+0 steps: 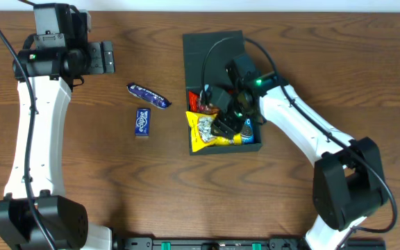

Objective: Pack container
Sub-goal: 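Press the yellow bag down into the box with the right gripper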

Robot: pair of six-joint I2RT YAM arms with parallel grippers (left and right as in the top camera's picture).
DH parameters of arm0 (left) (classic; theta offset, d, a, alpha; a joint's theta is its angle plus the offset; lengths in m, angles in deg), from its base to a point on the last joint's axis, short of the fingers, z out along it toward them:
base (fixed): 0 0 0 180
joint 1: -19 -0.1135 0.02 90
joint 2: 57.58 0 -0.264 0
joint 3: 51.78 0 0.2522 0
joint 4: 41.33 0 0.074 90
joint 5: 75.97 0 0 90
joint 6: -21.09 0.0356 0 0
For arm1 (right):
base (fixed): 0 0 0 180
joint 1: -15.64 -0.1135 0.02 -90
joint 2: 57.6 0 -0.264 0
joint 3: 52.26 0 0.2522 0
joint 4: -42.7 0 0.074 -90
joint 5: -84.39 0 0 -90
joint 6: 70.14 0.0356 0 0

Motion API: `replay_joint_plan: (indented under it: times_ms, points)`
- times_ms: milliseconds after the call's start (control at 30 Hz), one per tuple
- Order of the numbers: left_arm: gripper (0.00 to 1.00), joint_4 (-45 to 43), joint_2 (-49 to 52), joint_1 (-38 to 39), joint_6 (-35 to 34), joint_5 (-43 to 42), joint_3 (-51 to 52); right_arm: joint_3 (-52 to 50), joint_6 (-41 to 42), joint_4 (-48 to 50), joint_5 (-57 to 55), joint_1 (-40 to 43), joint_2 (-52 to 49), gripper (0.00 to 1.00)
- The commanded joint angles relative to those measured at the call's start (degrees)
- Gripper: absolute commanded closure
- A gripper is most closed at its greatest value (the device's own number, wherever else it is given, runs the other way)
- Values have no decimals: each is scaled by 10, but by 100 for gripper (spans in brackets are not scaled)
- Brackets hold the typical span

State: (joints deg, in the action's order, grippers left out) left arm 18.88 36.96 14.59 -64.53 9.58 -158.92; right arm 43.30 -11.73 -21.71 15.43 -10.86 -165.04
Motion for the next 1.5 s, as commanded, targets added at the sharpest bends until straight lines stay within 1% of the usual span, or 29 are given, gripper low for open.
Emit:
replay_joint_plan:
  times_ms: [0,33,67,133,167,233,467,567,667,800,1000,1233,1367,1467]
  points:
    - [5,0,3,-1,4,4,-5,48,20,-8,5,-3,9,27]
    - [5,0,3,-1,4,4,-5,57,20,-11,10,-3,12,30]
    - [5,0,3,-1,4,4,-5,65,20,-13,21,-3,14,49]
    - [5,0,3,-1,4,4,-5,72,19,-11,50,-3,16,94]
    - [5,0,3,-1,4,4,-5,72,19,-9,63,-3,16,99]
    - [5,0,3,-1,4,4,-5,68,8,-10,79,-4,14,99]
    - [5,0,3,-1,4,4,-5,44,6,11,80,-25,12,99]
    - [5,0,3,-1,4,4,-5,34,-23,12,90,-37,12,98]
    - [5,0,3,-1,4,4,-5,20,-23,22,88,-46,9,98]
    - [5,0,3,-1,4,4,-5,1,-23,36,88,-47,-6,99]
    - [5,0,3,-1,4,4,-5,-14,-23,48,90,-48,-62,99]
    - [5,1,3,-1,4,4,-5,-14,-10,66,88,-48,-128,99]
    - [5,0,3,-1,4,4,-5,-7,6,77,88,-48,-123,99]
    - [5,0,3,-1,4,4,-5,20,25,71,93,-42,-106,99]
